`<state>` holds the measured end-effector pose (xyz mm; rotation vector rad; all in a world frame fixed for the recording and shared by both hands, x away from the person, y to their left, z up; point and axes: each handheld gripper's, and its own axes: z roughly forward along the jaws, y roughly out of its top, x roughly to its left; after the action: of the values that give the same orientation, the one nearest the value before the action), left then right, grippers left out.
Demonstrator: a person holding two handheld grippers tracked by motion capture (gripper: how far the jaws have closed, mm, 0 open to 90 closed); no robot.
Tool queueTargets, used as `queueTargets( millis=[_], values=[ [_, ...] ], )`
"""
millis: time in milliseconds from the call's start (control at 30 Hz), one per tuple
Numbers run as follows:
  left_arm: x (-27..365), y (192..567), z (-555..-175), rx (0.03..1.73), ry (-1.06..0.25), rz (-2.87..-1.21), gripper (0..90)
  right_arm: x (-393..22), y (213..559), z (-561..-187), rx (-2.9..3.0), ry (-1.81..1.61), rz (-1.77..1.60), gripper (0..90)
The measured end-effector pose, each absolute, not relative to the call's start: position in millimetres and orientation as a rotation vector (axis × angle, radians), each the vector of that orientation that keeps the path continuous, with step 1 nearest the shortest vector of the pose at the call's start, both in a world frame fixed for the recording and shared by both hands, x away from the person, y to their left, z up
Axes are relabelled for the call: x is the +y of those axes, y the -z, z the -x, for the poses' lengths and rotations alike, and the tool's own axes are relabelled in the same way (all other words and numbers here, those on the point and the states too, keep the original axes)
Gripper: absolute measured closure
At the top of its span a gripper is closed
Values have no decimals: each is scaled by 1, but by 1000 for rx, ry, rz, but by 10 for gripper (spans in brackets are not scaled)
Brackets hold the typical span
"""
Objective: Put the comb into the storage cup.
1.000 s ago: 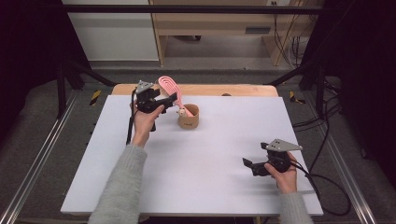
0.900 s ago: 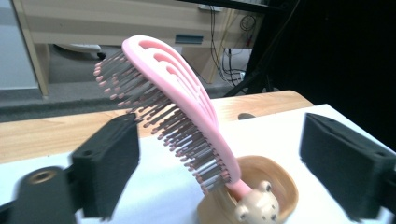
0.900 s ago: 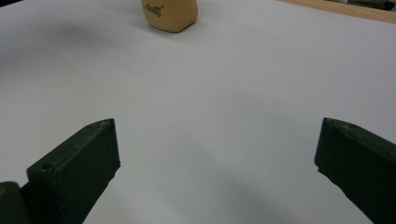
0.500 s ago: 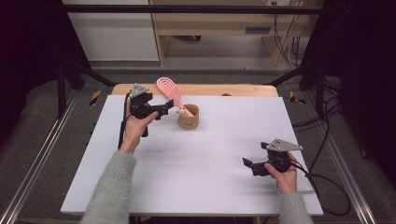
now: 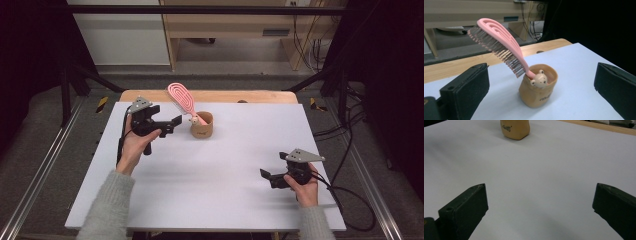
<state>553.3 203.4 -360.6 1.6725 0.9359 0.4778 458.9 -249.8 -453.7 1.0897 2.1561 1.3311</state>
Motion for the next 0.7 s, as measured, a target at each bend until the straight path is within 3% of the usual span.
queueTargets(
  millis=[700],
  values=[
    [234,385,-500,822,-452,-1724,0,-249,454,-459,2161,-1331,-1090,3]
  ],
)
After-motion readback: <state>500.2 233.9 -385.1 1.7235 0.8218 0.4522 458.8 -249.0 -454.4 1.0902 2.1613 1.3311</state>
